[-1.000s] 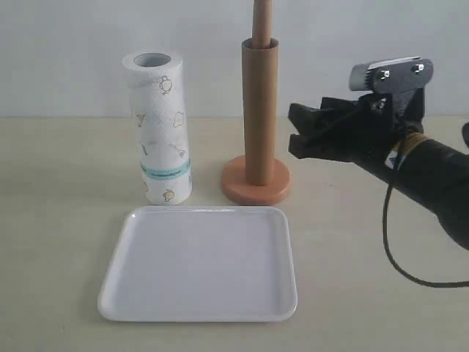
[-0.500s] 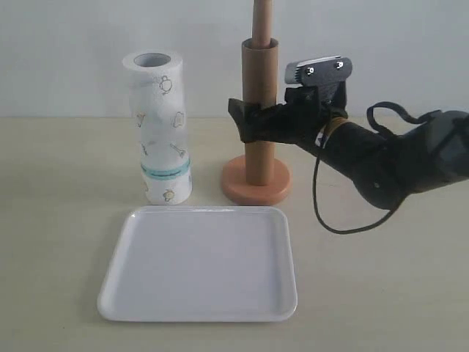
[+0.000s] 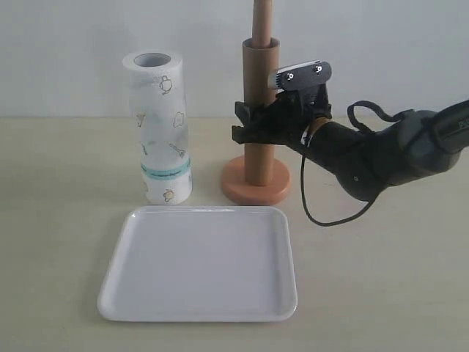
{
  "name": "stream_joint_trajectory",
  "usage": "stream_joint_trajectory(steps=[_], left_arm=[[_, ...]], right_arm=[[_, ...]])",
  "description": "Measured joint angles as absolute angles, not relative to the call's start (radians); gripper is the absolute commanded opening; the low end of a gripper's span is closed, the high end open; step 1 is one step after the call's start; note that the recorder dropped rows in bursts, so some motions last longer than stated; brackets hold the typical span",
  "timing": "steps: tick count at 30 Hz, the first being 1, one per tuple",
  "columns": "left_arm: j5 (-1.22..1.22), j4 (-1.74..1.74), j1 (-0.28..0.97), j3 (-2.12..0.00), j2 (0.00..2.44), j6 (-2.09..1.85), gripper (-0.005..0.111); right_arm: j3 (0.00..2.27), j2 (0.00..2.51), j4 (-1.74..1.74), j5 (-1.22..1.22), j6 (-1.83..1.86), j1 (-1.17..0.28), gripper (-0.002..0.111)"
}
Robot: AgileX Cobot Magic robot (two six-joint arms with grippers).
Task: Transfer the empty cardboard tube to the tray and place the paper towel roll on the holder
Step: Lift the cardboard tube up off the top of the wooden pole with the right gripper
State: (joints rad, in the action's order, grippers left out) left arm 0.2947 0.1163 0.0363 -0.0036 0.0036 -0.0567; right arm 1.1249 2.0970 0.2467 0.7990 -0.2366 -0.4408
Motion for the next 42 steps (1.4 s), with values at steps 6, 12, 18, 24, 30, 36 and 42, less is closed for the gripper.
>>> stream_joint_trajectory(steps=[6, 12, 18, 24, 30, 36, 42], left_arm=[[0.295, 0.116, 0.036, -0.004, 0.004, -0.057, 0.004], [0.295, 0.116, 0.036, -0.004, 0.004, -0.057, 0.004], [0.295, 0.116, 0.036, -0.004, 0.004, -0.057, 0.004], [0.295, 0.116, 0.036, -0.004, 0.004, -0.057, 0.004], [0.295, 0.116, 0.036, -0.004, 0.004, -0.057, 0.004], [0.295, 0.116, 0.036, -0.004, 0.004, -0.057, 0.004], [0.295, 0.116, 0.036, -0.004, 0.004, -0.057, 0.004]], right_arm=[[1.126, 2.062, 0.253, 0.77, -0.16, -0.441, 0.003], [1.126, 1.788, 0.255, 0.761, -0.148, -0.441, 0.003], [1.126, 1.571, 0.247, 0.779, -0.104, -0.441, 0.003], [1.126, 1.445, 0.267, 0.74, -0.09, -0.441, 0.003], [1.126, 1.282, 0.411, 0.477, -0.09, -0.441, 0.003], [1.126, 1.147, 0.541, 0.067, -0.087, -0.514, 0.003], [1.126, 1.137, 0.571, -0.291, 0.07, -0.708, 0.003]])
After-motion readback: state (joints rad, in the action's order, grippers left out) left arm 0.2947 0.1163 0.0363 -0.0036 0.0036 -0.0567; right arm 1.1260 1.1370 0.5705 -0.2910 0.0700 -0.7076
